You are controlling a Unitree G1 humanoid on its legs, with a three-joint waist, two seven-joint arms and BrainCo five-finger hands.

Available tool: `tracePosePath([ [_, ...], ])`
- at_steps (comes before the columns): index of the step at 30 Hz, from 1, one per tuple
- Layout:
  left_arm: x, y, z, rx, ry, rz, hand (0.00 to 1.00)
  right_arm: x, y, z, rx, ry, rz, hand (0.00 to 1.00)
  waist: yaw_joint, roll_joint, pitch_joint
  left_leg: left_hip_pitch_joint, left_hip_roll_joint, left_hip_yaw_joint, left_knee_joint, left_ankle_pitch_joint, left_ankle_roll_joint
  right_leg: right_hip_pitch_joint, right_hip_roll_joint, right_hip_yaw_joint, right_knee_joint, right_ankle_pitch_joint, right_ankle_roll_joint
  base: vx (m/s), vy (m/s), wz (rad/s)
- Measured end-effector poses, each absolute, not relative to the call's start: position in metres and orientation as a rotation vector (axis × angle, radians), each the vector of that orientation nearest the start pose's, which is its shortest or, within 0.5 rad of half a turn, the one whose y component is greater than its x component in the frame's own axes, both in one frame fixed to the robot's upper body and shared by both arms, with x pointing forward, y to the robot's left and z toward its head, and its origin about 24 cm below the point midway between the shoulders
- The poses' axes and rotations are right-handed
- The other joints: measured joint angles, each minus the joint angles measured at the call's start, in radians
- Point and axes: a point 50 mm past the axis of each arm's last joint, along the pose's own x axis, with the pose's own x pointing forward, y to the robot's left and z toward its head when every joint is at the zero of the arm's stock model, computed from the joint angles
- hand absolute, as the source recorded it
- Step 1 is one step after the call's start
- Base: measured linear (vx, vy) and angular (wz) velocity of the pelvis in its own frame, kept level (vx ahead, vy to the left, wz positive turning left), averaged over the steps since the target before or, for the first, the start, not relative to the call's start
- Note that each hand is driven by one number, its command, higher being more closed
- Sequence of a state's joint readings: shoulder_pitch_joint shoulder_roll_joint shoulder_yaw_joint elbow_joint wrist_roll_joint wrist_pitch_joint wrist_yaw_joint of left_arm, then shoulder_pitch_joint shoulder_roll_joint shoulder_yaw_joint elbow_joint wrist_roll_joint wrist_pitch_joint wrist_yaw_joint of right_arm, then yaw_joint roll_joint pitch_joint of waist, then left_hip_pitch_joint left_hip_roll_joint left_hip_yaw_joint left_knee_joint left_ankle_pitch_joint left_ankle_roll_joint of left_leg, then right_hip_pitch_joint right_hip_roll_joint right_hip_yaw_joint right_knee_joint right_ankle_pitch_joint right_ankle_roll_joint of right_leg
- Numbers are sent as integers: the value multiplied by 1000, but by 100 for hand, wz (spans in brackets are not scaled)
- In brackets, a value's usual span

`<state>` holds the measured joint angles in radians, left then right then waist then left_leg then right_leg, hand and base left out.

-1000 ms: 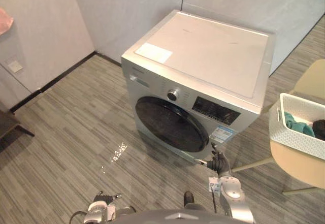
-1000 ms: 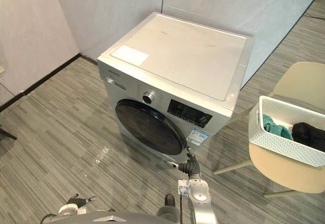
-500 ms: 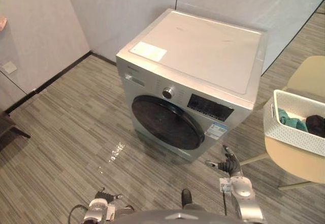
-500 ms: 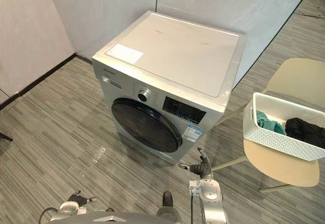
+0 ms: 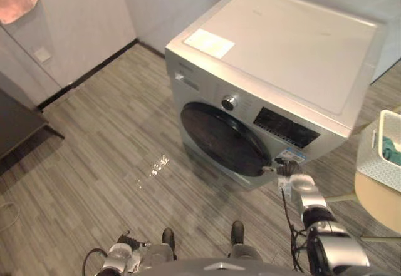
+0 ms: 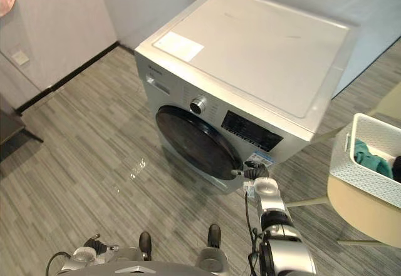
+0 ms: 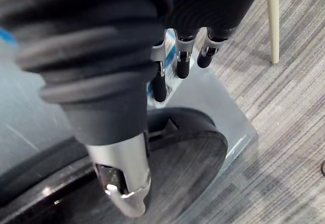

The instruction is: Pick up the laundry basket with both hands and put the clothes into the washing machine.

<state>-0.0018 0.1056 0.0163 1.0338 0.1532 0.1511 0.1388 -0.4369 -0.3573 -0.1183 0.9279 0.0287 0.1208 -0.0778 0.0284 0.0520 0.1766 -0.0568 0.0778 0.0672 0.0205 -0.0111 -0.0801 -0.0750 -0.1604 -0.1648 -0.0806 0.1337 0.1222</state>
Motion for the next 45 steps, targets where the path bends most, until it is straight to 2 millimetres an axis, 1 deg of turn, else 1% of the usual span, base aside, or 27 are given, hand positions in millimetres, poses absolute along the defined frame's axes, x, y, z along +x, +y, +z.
tracePosePath([
  [1, 127, 199, -154, 306, 1146, 127, 0, 300, -272, -19, -226, 565, -315, 0, 0, 7, 17, -4, -1, -16, -9, 10, -1, 2, 0, -14, 0, 1, -1, -59, -20, 26],
  [2, 130, 198, -153, 302, 1135, 126, 0, 302, -270, -19, -230, 564, -318, 0, 2, 7, 23, -7, -1, -20, -9, 13, -1, 1, 0, -18, 0, 1, -1, -61, -13, 21],
  [8, 131, 196, -153, 294, 1126, 130, 0, 321, -242, -5, -256, 495, -222, 0, 2, 10, 27, -8, -1, -32, -25, 27, -2, 0, 1, -30, 0, 4, -3, -32, -3, 6],
  [9, 131, 196, -153, 294, 1125, 130, 0, 324, -231, -4, -256, 479, -188, 0, 1, 10, 27, -7, 0, -36, -25, 28, -2, 4, 1, -34, 0, 4, -3, -18, -2, 7],
  [10, 131, 197, -153, 295, 1124, 130, 0, 322, -222, -9, -239, 491, -169, 0, 2, 7, 29, -5, 1, -36, -25, 28, -3, 6, 2, -34, 0, 4, -3, -19, -2, 5],
  [11, 131, 197, -153, 295, 1124, 130, 0, 320, -217, -12, -244, 493, -145, 0, 1, 6, 30, -5, 1, -36, -25, 28, -3, 5, 2, -34, 0, 4, -3, 0, 0, 0],
  [13, 130, 198, -153, 301, 1130, 129, 0, 316, -193, -11, -309, 441, -26, 0, -5, 4, 31, -3, 4, -35, -26, 29, -4, 6, 4, -32, 0, 4, -3, -9, -1, -2],
  [14, 130, 198, -153, 305, 1132, 128, 0, 315, -186, -10, -323, 424, 14, 0, -6, 3, 31, 0, 5, -33, -28, 29, -4, 7, 5, -31, 0, 4, -3, -15, -12, -7],
  [15, 130, 198, -153, 316, 1135, 123, 0, 314, -170, -8, -347, 392, 98, 0, -8, 2, 31, 8, 9, -30, -33, 29, -6, 11, 9, -28, 0, 4, -3, -11, -16, -7],
  [17, 129, 199, -153, 331, 1138, 119, 0, 307, -141, -7, -387, 357, 253, 0, -7, -1, 30, 13, 16, -30, -38, 32, -10, 13, 16, -29, 0, 3, -3, -8, -25, -2],
  [18, 129, 200, -153, 328, 1138, 124, 0, 297, -125, -14, -423, 359, 326, 0, -8, -5, 31, 20, 22, -32, -41, 33, -12, 21, 22, -33, 0, 3, -3, -4, -33, 2],
  [19, 129, 200, -153, 324, 1140, 131, 0, 291, -120, -18, -427, 368, 366, 0, -8, -8, 29, 25, 25, -33, -41, 33, -14, 27, 24, -35, 0, 2, -4, 1, -41, 8],
  [21, 128, 202, -153, 321, 1148, 142, 0, 272, -91, -26, -388, 377, 520, 0, -6, -18, 23, 37, 32, -41, -41, 32, -19, 43, 29, -45, -1, -5, -6, -7, -28, 10],
  [22, 128, 204, -153, 317, 1150, 156, 0, 261, -64, -27, -342, 377, 632, 0, -2, -27, 16, 35, 36, -44, -41, 33, -22, 44, 32, -52, -1, -6, -7, -20, -22, 9],
  [24, 128, 205, -153, 320, 1149, 170, 0, 253, -44, -25, -290, 371, 716, 0, -2, -35, 11, 29, 36, -60, -41, 35, -24, 47, 33, -67, -1, -8, -9, -19, -18, 22],
  [25, 127, 206, -153, 319, 1149, 180, 0, 244, -28, -21, -267, 348, 799, 0, 1, -41, 6, 26, 36, -75, -41, 37, -25, 54, 33, -77, -3, -12, -8, -15, -14, 31],
  [28, 124, 210, -153, 304, 1159, 211, 0, 231, -2, -11, -185, 293, 878, 0, 18, -60, -15, 27, 34, -104, -40, 38, -26, 76, 31, -102, -7, -21, -5, -4, -10, 32],
  [29, 123, 211, -153, 300, 1163, 220, 0, 230, 1, -9, -171, 281, 882, 0, 24, -64, -20, 27, 34, -104, -40, 38, -26, 76, 31, -102, -7, -21, -5, 0, -1, 13],
  [30, 120, 214, -154, 291, 1171, 237, 0, 229, 2, -7, -156, 267, 882, 0, 26, -71, -26, 27, 31, -104, -40, 38, -26, 77, 29, -102, -7, -22, -4, 0, 0, 0],
  [32, 116, 215, -155, 283, 1183, 250, 0, 228, -9, -9, -112, 274, 828, 0, 26, -76, -30, 26, 26, -104, -40, 38, -25, 77, 24, -101, -7, -22, -4, 0, 0, 0],
  [35, 108, 216, -157, 286, 1210, 249, 0, 217, -49, -34, -58, 381, 668, 0, 19, -78, -39, 26, 21, -99, -40, 36, -23, 75, 19, -98, -7, -24, -1, -4, 3, -2],
  [36, 109, 215, -157, 292, 1210, 241, 0, 209, -70, -47, -46, 439, 592, 0, 14, -78, -40, 26, 21, -94, -40, 35, -22, 72, 19, -93, -7, -25, 0, -11, 6, -8],
  [38, 107, 216, -158, 302, 1220, 234, 0, 193, -101, -67, -48, 533, 467, 0, -5, -77, -41, 27, 22, -80, -40, 33, -22, 65, 20, -82, -7, -25, 0, -11, 5, -20],
  [40, 106, 215, -158, 319, 1226, 222, 0, 177, -132, -87, -75, 638, 341, 0, -10, -78, -52, 25, 26, -44, -41, 28, -23, 37, 23, -41, -6, -21, -3, -8, 8, -54],
  [42, 114, 216, -155, 340, 1205, 208, 0, 156, -166, -103, -110, 748, 188, 0, -35, -76, -55, 24, 31, 2, -39, 20, -23, 6, 27, 2, -5, -11, -5, -8, 4, -66],
  [44, 129, 213, -151, 351, 1158, 192, 0, 142, -186, -108, -114, 794, 89, 0, -53, -78, -58, 24, 37, 39, -39, 15, -25, -17, 34, 39, -6, -2, -8, -14, 1, -57],
  [45, 138, 213, -148, 351, 1129, 190, 0, 137, -192, -110, -102, 813, 44, 0, -57, -80, -59, 23, 40, 57, -39, 12, -29, -31, 39, 54, -6, 2, -9, -20, -6, -64],
])
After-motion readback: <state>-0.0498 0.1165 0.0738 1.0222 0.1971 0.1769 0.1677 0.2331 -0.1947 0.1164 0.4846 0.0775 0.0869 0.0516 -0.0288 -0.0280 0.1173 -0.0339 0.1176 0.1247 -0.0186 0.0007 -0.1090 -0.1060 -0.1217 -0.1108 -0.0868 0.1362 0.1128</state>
